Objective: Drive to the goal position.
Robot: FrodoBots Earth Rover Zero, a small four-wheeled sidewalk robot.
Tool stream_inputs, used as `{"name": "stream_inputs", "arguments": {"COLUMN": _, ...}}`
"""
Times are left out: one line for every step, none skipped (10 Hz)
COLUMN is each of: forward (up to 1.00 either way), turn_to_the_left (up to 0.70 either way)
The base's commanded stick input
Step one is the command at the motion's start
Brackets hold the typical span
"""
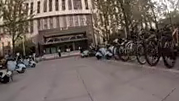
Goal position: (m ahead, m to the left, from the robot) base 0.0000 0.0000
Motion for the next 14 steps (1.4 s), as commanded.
{"name": "stream_inputs", "arguments": {"forward": 0.0, "turn_to_the_left": 0.45}}
{"name": "stream_inputs", "arguments": {"forward": 0.0, "turn_to_the_left": 0.45}}
{"name": "stream_inputs", "arguments": {"forward": 0.0, "turn_to_the_left": 0.45}}
{"name": "stream_inputs", "arguments": {"forward": 0.0, "turn_to_the_left": 0.45}}
{"name": "stream_inputs", "arguments": {"forward": 0.0, "turn_to_the_left": 0.45}}
{"name": "stream_inputs", "arguments": {"forward": 0.0, "turn_to_the_left": 0.45}}
{"name": "stream_inputs", "arguments": {"forward": 0.0, "turn_to_the_left": 0.45}}
{"name": "stream_inputs", "arguments": {"forward": 0.0, "turn_to_the_left": 0.45}}
{"name": "stream_inputs", "arguments": {"forward": 0.0, "turn_to_the_left": 0.45}}
{"name": "stream_inputs", "arguments": {"forward": 0.0, "turn_to_the_left": 0.45}}
{"name": "stream_inputs", "arguments": {"forward": 0.0, "turn_to_the_left": 0.45}}
{"name": "stream_inputs", "arguments": {"forward": 0.0, "turn_to_the_left": 0.45}}
{"name": "stream_inputs", "arguments": {"forward": 0.0, "turn_to_the_left": 0.45}}
{"name": "stream_inputs", "arguments": {"forward": 0.0, "turn_to_the_left": 0.45}}
